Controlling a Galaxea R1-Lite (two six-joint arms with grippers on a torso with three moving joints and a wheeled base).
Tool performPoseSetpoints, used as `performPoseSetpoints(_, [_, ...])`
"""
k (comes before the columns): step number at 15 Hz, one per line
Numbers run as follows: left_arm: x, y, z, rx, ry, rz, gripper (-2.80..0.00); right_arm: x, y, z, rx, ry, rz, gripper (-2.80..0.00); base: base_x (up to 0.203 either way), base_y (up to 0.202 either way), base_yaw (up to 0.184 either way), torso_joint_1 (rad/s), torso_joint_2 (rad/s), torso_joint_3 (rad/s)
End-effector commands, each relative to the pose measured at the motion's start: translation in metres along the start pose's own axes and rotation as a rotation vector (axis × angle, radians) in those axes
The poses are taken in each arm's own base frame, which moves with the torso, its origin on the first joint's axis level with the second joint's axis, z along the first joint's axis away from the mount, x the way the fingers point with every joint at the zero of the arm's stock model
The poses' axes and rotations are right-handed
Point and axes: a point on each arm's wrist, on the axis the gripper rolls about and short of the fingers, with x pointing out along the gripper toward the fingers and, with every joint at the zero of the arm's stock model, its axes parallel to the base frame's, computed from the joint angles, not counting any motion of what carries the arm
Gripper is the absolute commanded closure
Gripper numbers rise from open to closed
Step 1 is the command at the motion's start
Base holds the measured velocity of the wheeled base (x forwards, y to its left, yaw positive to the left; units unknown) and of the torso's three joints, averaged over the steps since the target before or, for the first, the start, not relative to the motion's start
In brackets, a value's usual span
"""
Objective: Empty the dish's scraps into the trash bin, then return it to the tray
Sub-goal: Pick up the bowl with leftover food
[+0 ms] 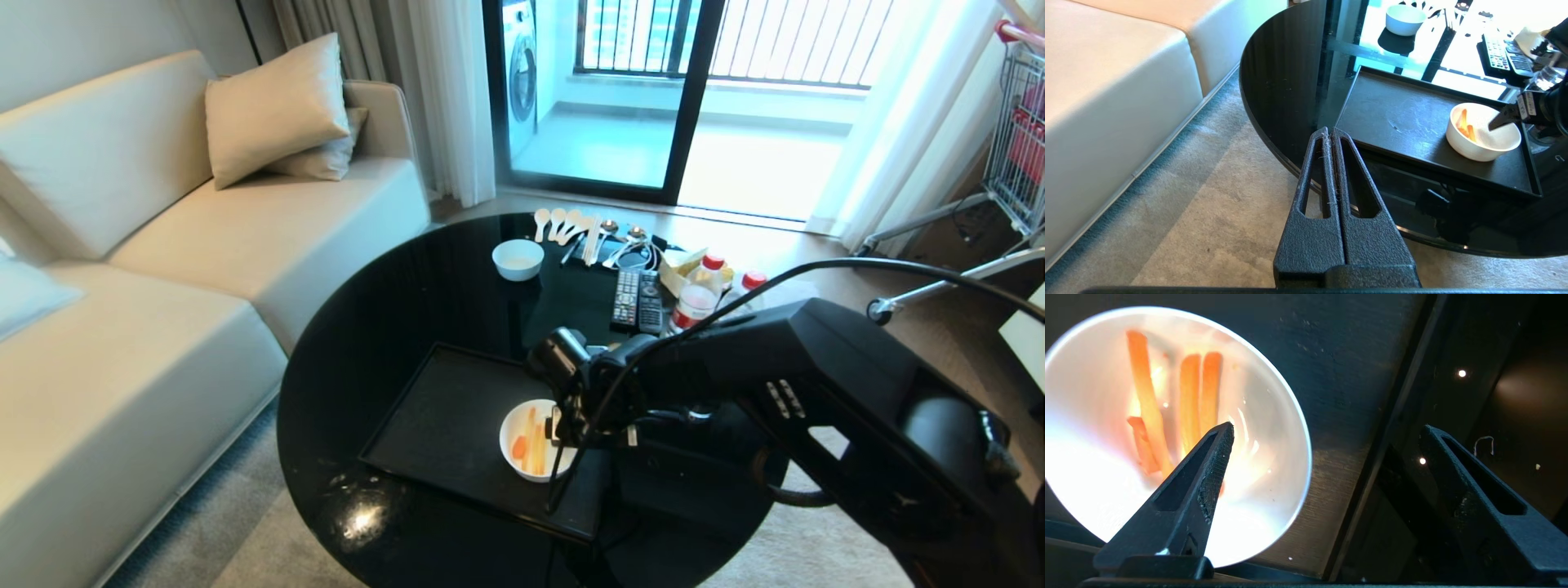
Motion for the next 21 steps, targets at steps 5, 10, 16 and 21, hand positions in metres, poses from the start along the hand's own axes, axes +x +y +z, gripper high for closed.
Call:
performPoseSetpoints(5, [0.000,0.000,0.000,-0.001,-0.001,0.000,0.00,0.008,0.005,-0.002,-0.036,0.000,-0.001,-2.80,0.000,0.000,0.000,0.000,0.00,0.000])
performPoseSetpoints(10, [0.000,0.000,0.000,-0.001,-0.001,0.000,0.00,0.012,0.007,-0.006,-0.045,0.008,-0.005,-2.80,0.000,0.000,0.000,0.000,0.00,0.000])
performPoseSetpoints(16, [0.000,0.000,0.000,-0.001,-0.001,0.000,0.00,0.015,0.009,-0.010,-0.057,0.018,-0.008,0.00,0.000,0.000,0.000,0.000,0.00,0.000])
performPoseSetpoints(21, [0.000,0.000,0.000,-0.001,-0.001,0.000,0.00,0.018,0.010,-0.013,-0.061,0.025,-0.013,0.00,0.000,0.000,0.000,0.000,0.00,0.000])
